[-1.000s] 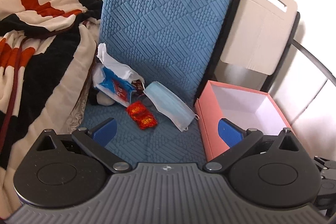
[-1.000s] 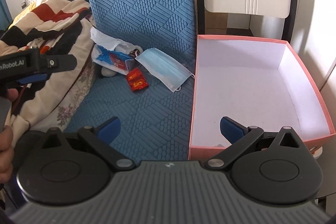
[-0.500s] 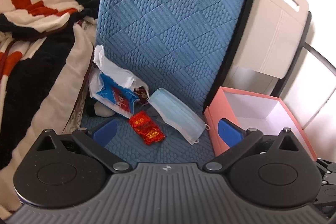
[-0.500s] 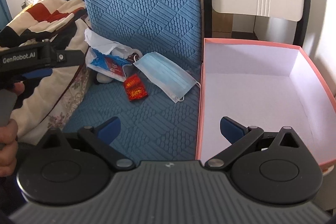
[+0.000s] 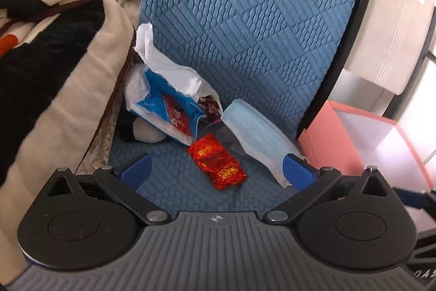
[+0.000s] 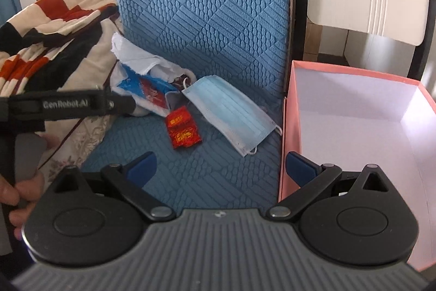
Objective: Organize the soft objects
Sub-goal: 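Move both tools down toward the red packet and blue face mask, then close the right gripper on the blue face mask while the left tool hovers over the red packet, then close the left gripper on the red tea packet while the right gripper holds the mask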
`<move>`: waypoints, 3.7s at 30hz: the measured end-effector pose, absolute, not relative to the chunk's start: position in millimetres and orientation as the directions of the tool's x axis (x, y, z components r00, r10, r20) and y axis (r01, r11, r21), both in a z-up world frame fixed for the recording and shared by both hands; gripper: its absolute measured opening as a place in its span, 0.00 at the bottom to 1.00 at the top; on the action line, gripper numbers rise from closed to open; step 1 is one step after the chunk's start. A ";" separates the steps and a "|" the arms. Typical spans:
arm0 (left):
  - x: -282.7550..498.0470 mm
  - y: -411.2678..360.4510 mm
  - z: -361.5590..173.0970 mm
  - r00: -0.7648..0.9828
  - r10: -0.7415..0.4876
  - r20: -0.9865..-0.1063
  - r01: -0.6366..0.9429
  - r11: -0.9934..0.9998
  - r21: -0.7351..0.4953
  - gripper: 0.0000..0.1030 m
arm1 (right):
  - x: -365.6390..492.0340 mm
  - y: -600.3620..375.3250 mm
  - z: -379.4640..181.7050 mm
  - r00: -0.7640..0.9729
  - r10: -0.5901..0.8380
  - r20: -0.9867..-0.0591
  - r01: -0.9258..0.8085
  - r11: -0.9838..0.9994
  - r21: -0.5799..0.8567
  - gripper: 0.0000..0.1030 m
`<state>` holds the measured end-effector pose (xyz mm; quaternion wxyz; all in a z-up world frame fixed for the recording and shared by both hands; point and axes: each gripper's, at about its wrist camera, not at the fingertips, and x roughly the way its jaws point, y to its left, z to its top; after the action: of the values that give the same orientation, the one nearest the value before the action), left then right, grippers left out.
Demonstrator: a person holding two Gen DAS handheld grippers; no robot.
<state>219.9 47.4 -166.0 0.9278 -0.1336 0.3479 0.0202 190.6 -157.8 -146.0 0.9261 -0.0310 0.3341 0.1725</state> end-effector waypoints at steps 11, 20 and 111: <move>250.4 73.0 -206.1 0.726 -0.146 -0.672 -0.158 0.915 -0.370 0.99 | 211.8 -134.5 -161.2 0.720 0.342 -0.604 -0.422 0.907 0.010 0.70; 272.9 74.1 -232.7 0.700 -0.233 -0.675 -0.166 0.866 -0.472 0.96 | 236.3 -128.7 -178.4 0.722 0.357 -0.593 -0.432 0.902 0.017 0.72; 324.6 23.0 -301.6 0.726 -0.076 -0.684 -0.147 0.954 -0.262 0.47 | 362.9 -115.6 -222.4 0.561 0.307 -0.769 -0.271 0.946 0.179 0.15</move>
<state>324.6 23.0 -301.6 0.9166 -0.1507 0.3697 0.0193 362.9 -115.6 -222.4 0.8833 0.0203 0.4388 0.1637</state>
